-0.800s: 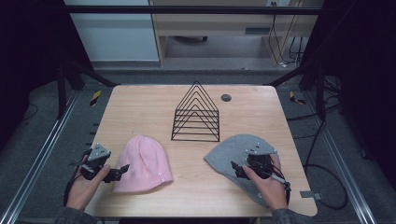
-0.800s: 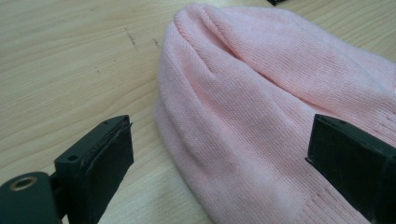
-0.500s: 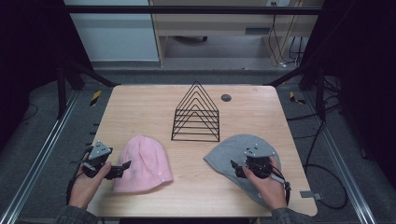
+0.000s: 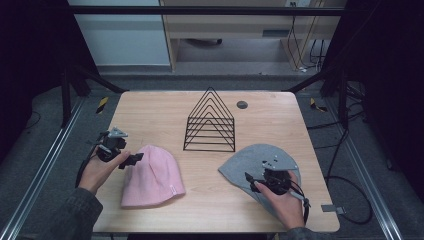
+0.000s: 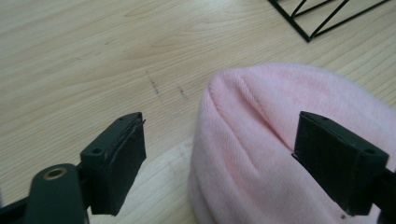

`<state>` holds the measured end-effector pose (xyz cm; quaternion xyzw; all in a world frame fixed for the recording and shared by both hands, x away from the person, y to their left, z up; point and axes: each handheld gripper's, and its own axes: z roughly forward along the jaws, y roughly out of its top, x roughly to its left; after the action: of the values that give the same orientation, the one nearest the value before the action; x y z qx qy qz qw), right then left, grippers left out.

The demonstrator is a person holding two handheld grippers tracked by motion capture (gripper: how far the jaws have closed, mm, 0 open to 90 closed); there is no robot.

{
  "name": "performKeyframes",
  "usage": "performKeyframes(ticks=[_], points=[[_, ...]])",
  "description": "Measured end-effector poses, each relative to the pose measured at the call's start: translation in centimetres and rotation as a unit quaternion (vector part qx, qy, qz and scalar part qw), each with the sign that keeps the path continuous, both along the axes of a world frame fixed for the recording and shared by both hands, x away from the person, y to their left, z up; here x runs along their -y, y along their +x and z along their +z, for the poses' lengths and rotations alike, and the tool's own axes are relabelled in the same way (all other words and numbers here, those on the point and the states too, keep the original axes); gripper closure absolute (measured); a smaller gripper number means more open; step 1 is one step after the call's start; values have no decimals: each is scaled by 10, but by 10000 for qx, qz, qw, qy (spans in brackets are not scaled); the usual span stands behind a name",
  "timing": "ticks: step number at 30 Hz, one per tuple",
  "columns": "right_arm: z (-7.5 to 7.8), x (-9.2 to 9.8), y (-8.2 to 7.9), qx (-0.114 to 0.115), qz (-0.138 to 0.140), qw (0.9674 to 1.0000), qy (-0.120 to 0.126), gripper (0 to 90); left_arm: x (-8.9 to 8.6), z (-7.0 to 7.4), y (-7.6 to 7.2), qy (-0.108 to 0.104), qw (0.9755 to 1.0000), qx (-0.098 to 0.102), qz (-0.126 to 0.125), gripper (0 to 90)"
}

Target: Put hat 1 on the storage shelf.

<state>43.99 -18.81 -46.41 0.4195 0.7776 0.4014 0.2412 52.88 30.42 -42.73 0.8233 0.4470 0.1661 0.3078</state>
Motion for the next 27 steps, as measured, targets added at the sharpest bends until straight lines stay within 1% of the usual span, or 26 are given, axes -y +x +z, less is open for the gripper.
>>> performKeyframes(ticks=[1, 2, 3, 4, 5, 6, 7, 8, 9, 10, 11, 12, 13, 15, 16, 17, 19, 21, 22, 23, 25, 26, 27], points=[[-1, -2, 0, -17, 18, 10000, -72, 234, 1, -1, 3, -35, 10000, -34, -7, 183], [-2, -7, 0, -54, 136, 9997, -188, 253, 2, -1, 6, -67, 9999, -68, -35, 216], [-2, -8, 0, -36, 169, 9996, -237, 261, 6, -3, 13, -163, 9998, -121, -14, 235], [-2, -8, 0, -36, 169, 9996, -237, 261, 6, -3, 13, -163, 9998, -121, -14, 254], [-2, -8, 0, -41, 187, 9995, -232, 270, 10, -6, 17, -102, 9999, -133, -8, 254], [-3, -6, -2, -63, 193, 9995, -249, 284, 16, -13, 22, 147, 9998, -149, 13, 321], [-3, -4, -2, -50, 183, 9995, -271, 287, 17, -15, 24, 233, 9996, -165, 28, 349], [-3, -4, -3, -52, 176, 9995, -255, 290, 18, -19, 25, 255, 9994, -215, 41, 369], [-2, -2, -3, -61, 153, 9996, -240, 293, 19, -22, 26, 196, 9995, -262, 36, 382], [-2, -1, -4, -71, 137, 9997, -202, 294, 19, -25, 26, 232, 9993, -303, -7, 403], [-2, 0, -5, -94, 133, 9997, -201, 293, 21, -27, 26, 310, 9991, -293, -23, 413], [-2, 1, -5, -142, 128, 9996, -200, 292, 22, -29, 26, 334, 9989, -315, -12, 422], [-2, 1, -5, -142, 128, 9996, -200, 292, 22, -29, 26, 334, 9989, -315, -12, 425], [-4, 1, -5, -173, 135, 9994, -258, 289, 25, -35, 29, 322, 9987, -394, -30, 432], [-4, 1, -5, -173, 135, 9994, -258, 289, 25, -35, 29, 322, 9987, -394, -30, 452], [-5, 1, -4, -205, 108, 9994, -266, 289, 25, -36, 30, 280, 9986, -449, -52, 468], [-5, 1, -3, -199, 111, 9993, -293, 289, 25, -37, 30, 272, 9985, -476, -62, 479], [-4, 2, -4, -179, 64, 9991, -370, 288, 26, -38, 29, 267, 9981, -524, -156, 556], [-4, 2, -4, -179, 64, 9991, -370, 288, 26, -38, 29, 267, 9981, -524, -156, 591], [-3, 3, -5, -140, 37, 9993, -336, 289, 27, -39, 27, 269, 9978, -578, -193, 618], [-3, 4, -4, -127, 4, 9994, -315, 288, 27, -40, 26, 270, 9975, -627, -183, 670], [-3, 5, -4, -132, 0, 9994, -320, 287, 26, -40, 25, 229, 9977, -621, -148, 693], [-4, 5, -3, -167, -26, 9994, -316, 284, 26, -39, 24, 269, 9978, -595, -135, 735]])
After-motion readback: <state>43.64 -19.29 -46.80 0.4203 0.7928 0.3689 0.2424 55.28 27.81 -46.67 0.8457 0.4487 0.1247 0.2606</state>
